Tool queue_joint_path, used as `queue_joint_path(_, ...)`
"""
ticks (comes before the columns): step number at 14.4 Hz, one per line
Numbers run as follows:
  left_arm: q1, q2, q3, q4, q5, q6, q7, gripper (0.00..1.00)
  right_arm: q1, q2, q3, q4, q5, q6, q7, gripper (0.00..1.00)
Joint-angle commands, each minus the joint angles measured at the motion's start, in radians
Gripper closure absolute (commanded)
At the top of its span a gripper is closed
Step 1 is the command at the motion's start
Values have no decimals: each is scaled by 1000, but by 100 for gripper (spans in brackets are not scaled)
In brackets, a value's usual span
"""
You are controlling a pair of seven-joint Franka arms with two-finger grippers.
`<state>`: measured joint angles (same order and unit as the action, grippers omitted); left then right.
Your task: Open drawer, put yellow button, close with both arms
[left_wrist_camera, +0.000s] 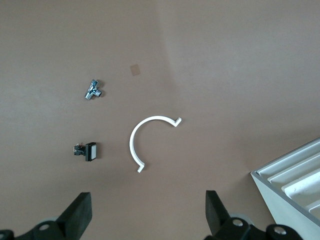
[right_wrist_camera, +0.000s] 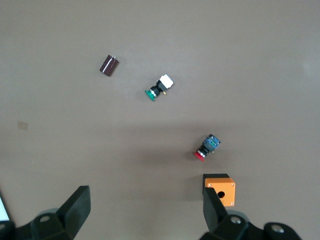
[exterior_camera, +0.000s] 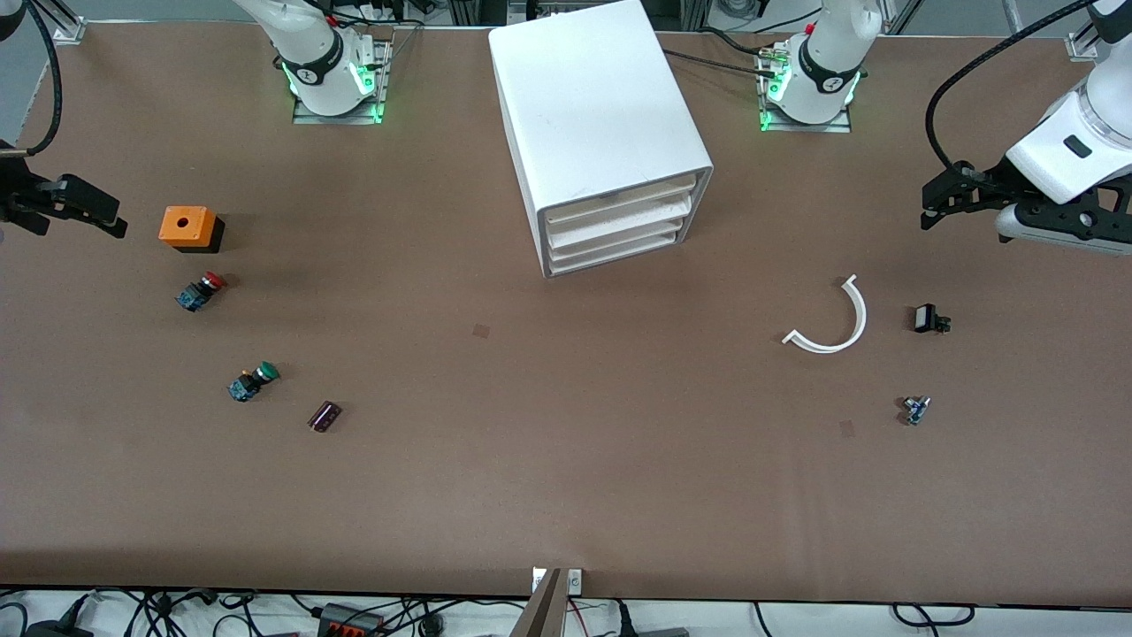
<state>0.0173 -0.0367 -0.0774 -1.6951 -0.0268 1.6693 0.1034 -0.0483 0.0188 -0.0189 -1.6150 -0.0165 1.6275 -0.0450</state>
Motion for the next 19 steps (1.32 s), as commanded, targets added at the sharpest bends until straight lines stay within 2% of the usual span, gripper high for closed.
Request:
queue_joint_path(1,-4,9,10,12,-24,10,10,0,-2,-31,5,-23,-3,-15,1,0)
queue_joint_path(5,-4,9,5,14,-24,9,4,0,-4,-51,4,-62,-3,0,2,0)
queue_joint_path(17,-13,11,1,26,-22,4,-8,0,-8,-51,-1,-68,-10,38,-10,0)
queue_joint_path(19,-13,8,1,28,-22,-54,-11,0,-8,-51,-1,-66,-13,38,-12,0)
